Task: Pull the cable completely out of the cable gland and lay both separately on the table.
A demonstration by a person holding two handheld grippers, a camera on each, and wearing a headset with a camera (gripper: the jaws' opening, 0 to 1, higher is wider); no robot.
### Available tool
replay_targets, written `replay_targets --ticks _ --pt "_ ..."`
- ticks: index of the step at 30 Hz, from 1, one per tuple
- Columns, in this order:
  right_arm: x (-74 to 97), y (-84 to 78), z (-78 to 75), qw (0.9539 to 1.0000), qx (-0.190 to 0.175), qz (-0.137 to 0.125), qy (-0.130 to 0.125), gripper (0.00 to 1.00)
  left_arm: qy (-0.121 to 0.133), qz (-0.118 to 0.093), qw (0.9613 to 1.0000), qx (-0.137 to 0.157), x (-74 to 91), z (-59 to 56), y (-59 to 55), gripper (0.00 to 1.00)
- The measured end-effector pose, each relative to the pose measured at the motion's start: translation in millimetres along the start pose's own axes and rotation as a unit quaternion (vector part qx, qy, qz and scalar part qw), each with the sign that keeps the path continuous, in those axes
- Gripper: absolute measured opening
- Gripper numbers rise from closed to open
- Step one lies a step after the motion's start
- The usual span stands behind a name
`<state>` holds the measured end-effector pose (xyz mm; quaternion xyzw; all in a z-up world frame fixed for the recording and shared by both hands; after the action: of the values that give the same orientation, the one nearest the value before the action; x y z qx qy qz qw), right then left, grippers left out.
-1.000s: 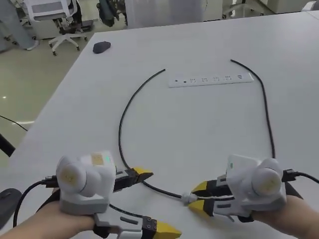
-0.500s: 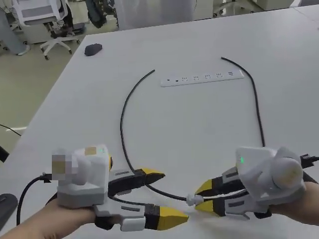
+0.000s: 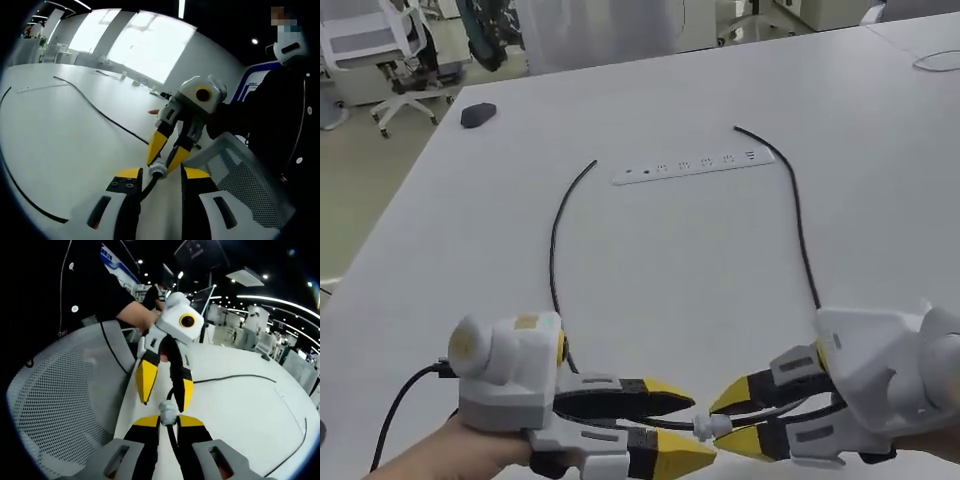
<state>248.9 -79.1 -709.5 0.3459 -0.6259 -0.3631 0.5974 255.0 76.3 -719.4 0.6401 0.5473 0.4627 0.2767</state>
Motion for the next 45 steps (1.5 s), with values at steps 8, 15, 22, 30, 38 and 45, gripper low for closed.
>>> replay_targets --ticks 8,15,22,30,38,45 --pt "-1.8 2.6 2.8 1.0000 0.008 0.000 0.006 0.08 -0.006 0.000 1.0000 -0.004 -0.7 1.7 -1.3 0.17" --pt "-1.0 4.9 1.1 0.9999 0.013 -0.006 0.007 0.07 -0.006 -0.005 0.9999 -0.007 1.8 2.4 0.1 0.16" --pt "-1.1 5.3 -0.2 0.9998 0.015 -0.006 0.012 0.07 -0.007 -0.003 0.9999 -0.008 2.1 3.0 -0.4 0.16" --pt "-0.6 5.8 -0.6 0.9996 -0.021 -0.003 0.021 0.09 -0.006 0.001 0.9992 -0.040 1.6 0.4 1.3 0.16" --pt "2.4 6.2 -9.6 0.9909 -0.122 -0.012 0.055 0.09 -0.004 0.019 0.9940 -0.108 0.6 -2.1 6.6 0.15" --pt "6.1 4.5 -15.8 0.9790 -0.189 -0.022 0.073 0.11 -0.002 0.016 0.9901 -0.139 1.8 -5.7 17.3 0.15"
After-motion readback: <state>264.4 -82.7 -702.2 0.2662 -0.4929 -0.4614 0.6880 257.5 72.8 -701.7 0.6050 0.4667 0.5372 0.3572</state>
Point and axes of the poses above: the centre of the closed fingertips' face, and the gripper's own axes: x roughly backward along the fingers, z roughly to its left, y roughly out of its top, the point moved 9 cm from there along x, roughly backward along the fingers, and after that the axes turned 4 degrees about -x, right-handed, at the moved point
